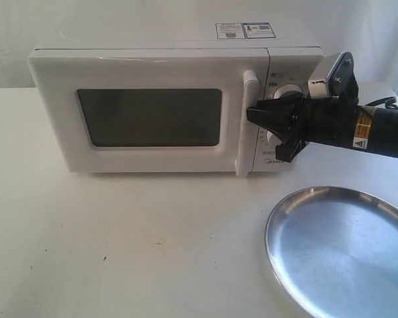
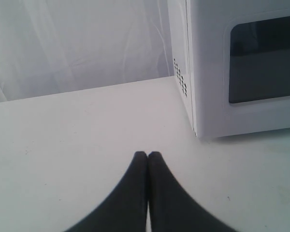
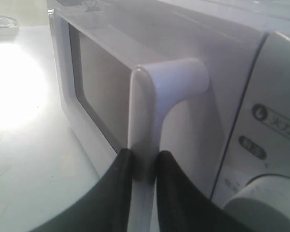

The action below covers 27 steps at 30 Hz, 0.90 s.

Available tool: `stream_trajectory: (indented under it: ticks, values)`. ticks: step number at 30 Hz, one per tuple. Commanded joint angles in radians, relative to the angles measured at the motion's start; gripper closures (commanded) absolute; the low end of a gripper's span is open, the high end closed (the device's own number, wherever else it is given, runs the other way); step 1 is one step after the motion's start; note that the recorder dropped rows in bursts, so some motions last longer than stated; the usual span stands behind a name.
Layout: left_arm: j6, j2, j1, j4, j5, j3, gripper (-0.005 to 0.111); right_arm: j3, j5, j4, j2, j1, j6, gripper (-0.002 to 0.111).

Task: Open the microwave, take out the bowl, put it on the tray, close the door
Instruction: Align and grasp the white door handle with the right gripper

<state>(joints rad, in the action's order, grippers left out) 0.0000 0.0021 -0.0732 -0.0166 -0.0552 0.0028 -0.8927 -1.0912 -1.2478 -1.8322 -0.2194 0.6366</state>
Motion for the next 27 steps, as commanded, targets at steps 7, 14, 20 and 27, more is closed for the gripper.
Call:
stream_trajectory:
  ticks: [7, 14, 20, 27]
  values:
    - [0.000, -0.002, 0.004, 0.008, -0.004, -0.003, 0.107, -0.027, -0.049, -0.091, -0.024, -0.082, 0.047, 0.059]
    - [0.000, -0.002, 0.004, 0.008, -0.004, -0.003, 0.107, -0.027, -0.012, -0.053, -0.024, -0.091, 0.065, 0.072]
    - [0.000, -0.002, 0.004, 0.008, -0.004, -0.003, 0.107, -0.027, 0.004, -0.080, -0.025, -0.100, 0.044, 0.108]
    - [0.000, -0.002, 0.004, 0.008, -0.004, -0.003, 0.107, -0.038, -0.109, -0.222, -0.027, -0.100, 0.026, 0.108]
